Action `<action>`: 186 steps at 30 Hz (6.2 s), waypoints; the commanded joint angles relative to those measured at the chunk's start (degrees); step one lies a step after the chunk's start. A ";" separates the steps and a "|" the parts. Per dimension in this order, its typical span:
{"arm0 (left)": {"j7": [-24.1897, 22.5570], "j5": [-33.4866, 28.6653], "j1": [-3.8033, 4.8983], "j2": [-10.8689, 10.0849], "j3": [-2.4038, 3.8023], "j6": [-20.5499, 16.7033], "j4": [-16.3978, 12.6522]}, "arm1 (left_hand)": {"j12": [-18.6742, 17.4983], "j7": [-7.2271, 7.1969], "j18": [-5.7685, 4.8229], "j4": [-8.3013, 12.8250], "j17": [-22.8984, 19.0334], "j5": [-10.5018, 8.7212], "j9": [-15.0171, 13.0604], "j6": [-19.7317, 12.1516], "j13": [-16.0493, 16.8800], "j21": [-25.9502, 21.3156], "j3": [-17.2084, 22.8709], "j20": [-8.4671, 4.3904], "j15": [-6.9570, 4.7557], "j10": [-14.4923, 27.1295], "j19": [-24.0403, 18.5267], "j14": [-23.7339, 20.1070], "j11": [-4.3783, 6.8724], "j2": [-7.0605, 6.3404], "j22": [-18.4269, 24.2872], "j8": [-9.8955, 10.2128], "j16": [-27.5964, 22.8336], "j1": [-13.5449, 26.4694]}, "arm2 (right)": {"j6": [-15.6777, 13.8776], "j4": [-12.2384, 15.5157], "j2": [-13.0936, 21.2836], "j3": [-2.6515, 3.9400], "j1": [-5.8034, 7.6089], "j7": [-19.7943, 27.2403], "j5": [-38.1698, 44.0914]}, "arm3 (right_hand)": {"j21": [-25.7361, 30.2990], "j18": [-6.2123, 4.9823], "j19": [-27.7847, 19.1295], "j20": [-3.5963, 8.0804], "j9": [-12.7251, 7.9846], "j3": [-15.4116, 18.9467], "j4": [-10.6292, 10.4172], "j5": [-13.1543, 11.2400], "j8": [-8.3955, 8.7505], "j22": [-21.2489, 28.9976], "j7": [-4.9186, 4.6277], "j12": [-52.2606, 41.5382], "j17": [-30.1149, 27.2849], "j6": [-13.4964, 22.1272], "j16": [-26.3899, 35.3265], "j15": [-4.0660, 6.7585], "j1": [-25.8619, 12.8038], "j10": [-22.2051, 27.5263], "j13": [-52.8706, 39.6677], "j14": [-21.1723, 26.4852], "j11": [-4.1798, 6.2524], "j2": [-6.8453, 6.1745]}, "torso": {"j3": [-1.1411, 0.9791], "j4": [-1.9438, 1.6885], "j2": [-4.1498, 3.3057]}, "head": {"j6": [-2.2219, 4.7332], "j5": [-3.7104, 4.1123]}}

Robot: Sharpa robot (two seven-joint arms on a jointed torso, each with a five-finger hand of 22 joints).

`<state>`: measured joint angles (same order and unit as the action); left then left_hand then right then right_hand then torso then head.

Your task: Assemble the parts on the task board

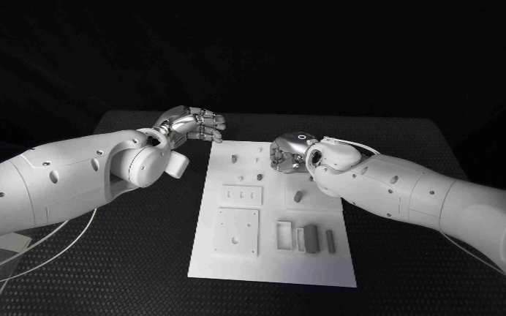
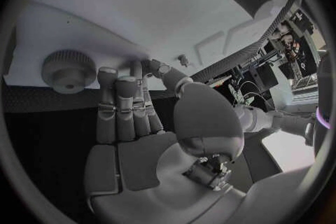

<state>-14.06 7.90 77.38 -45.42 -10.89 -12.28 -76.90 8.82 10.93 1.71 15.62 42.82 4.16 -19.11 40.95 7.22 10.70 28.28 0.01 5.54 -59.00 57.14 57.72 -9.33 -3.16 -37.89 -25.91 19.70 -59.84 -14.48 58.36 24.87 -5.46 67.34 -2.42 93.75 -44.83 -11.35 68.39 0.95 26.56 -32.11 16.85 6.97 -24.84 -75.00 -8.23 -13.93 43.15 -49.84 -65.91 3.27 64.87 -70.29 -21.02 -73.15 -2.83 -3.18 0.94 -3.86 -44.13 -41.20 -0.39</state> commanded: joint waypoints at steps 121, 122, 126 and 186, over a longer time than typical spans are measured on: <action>0.37 0.74 1.63 0.46 0.06 0.76 0.23 | -0.82 1.30 0.97 0.37 0.88 -0.38 -0.11 0.26 0.02 -0.53 0.11 -0.31 -0.12 -0.54 0.00 0.05 -0.19 -0.17 -0.27 0.61 -0.88 0.61 | -18.82 -6.54 -7.16 -0.47 -0.31 -3.35 6.16 | -3.30 -3.65 1.53 1.40 3.78 -4.96 -0.29 -3.53 0.36 -1.12 1.90 -0.57 1.28 -6.18 -3.12 2.40 -1.05 -4.81 -6.40 -0.83 2.17 -1.77 | 0.12 -0.22 -0.78 | 3.22 -0.83; 0.37 0.74 1.64 0.52 0.06 0.75 0.29 | -0.83 1.30 0.97 0.36 0.89 -0.38 -0.11 0.26 0.02 -0.53 0.11 -0.31 -0.12 -0.54 0.00 0.05 -0.19 -0.18 -0.28 0.61 -0.88 0.63 | -18.81 -6.62 -7.23 -0.47 -0.31 -3.33 6.11 | -3.30 -3.65 1.53 1.40 3.78 -4.96 -0.28 -3.53 0.37 -1.12 1.90 -0.57 1.28 -6.18 -3.12 2.40 -1.05 -4.81 -6.40 -0.83 2.17 -1.77 | 0.10 -0.22 -0.82 | 3.25 -0.79; 0.39 0.74 1.78 0.50 0.06 0.58 0.12 | -0.85 1.30 0.96 0.35 0.91 -0.39 -0.12 0.26 0.02 -0.55 0.09 -0.30 -0.11 -0.54 -0.01 0.04 -0.20 -0.20 -0.28 0.62 -0.91 0.66 | -18.81 -6.55 -7.34 -0.48 -0.32 -3.40 6.14 | -3.30 -3.65 1.53 1.40 3.79 -4.96 -0.29 -3.53 0.38 -1.12 1.89 -0.55 1.29 -6.19 -3.12 2.40 -1.04 -4.81 -6.42 -0.83 2.17 -1.79 | 0.07 -0.08 -0.76 | 3.17 -0.91; 0.53 0.75 2.57 1.28 0.06 0.41 -0.22 | -1.19 1.43 0.97 0.28 1.25 -0.41 -0.13 -0.02 0.02 -0.70 0.11 -0.30 -0.10 -0.48 -0.03 0.05 -0.27 -0.44 -0.38 0.88 -1.22 0.78 | -16.98 -8.66 -8.91 -1.27 -0.42 -3.58 4.86 | -3.33 -3.65 1.44 1.35 4.02 -4.93 -0.44 -3.54 0.80 -1.07 1.81 -0.18 1.20 -6.12 -2.98 2.30 -1.48 -4.72 -6.83 -0.73 2.07 -1.61 | 0.16 -0.08 -0.83 | 2.14 -1.89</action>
<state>-13.11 8.51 79.84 -44.21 -10.88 -12.29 -77.00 7.92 10.93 2.11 15.80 43.98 3.94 -19.14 40.95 7.22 10.26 28.46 0.01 5.54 -59.17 57.13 57.72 -9.50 -3.38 -38.22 -25.25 18.81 -59.62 -32.33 49.73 16.04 -6.70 66.96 -6.04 98.57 -47.81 -11.66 69.82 1.91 30.63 -36.84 16.52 3.48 -23.83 -75.00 -5.69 -14.36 44.33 -54.95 -68.73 5.20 63.43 -74.93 -27.77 -74.09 -0.61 -4.79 1.14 -3.97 -44.95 -39.12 -2.27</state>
